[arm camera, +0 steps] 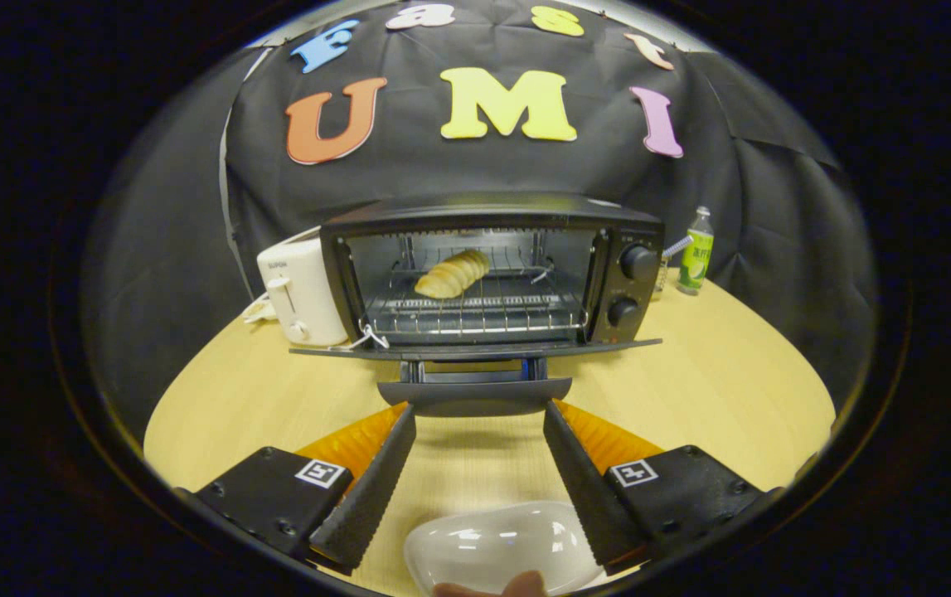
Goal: Open the toaster oven, put the food inside, and close the toaster oven door.
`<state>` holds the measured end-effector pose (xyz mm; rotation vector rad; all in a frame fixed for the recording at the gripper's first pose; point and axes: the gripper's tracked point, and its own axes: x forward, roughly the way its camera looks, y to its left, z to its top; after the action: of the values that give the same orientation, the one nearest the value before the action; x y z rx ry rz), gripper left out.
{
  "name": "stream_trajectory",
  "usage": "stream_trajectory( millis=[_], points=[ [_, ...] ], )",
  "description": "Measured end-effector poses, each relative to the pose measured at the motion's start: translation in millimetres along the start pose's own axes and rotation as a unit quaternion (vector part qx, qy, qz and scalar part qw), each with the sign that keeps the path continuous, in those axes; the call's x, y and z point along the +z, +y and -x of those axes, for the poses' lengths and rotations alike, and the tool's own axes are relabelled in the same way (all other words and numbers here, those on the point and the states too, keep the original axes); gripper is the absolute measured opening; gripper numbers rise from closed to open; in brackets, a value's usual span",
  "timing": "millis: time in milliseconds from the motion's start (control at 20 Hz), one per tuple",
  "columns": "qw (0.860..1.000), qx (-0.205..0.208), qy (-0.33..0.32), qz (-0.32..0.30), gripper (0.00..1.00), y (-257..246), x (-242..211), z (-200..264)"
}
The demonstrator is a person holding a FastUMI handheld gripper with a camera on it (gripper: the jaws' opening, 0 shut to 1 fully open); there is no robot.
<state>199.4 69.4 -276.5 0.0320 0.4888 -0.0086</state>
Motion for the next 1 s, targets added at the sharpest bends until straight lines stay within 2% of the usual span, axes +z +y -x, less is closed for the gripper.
stream_trajectory(
  millis=[150,250,400,700,850,1000],
  points=[
    [1.000,0.001,-0.026,-0.007,1.00,1,24,-1],
    [0.998,0.021,-0.051,-0.019,1.00,7,43,13],
    [0.995,0.018,-0.093,-0.005,1.00,3,69,45],
    [0.984,0.033,-0.174,-0.008,1.00,-7,128,131],
    [0.980,0.013,-0.197,0.005,1.00,-26,164,178],
    [0.978,0.004,-0.206,0.025,1.00,-36,179,225]
  ],
)
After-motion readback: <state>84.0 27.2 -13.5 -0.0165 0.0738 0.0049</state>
